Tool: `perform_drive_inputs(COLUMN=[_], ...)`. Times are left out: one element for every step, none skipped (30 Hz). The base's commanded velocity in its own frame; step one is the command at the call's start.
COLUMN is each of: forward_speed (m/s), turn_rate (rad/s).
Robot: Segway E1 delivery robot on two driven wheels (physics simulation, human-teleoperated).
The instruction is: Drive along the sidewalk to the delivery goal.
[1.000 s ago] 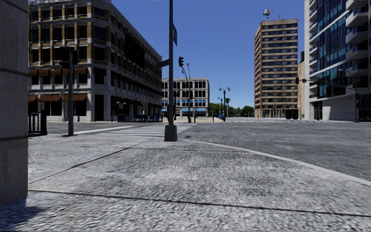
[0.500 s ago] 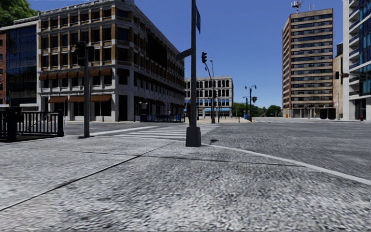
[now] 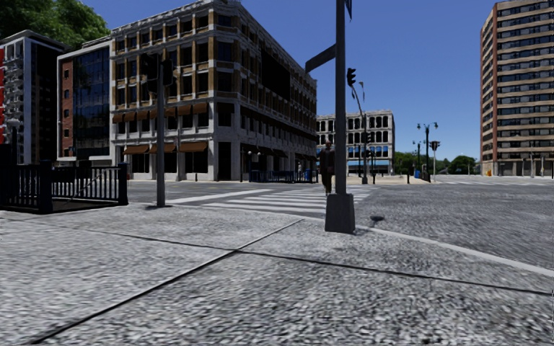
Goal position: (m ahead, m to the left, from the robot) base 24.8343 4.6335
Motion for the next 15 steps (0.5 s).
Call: perform_drive_inputs(forward_speed=[2.0,2.0,2.0,2.0,2.0,2.0,2.0,2.0,2.0,2.0,2.0,2.0,2.0,2.0,2.0], turn_rate=[0.44,0.44,0.44,0.44,0.44,0.44,0.44,0.44,0.44,0.44,0.44,0.42,0.39,0.0,0.0])
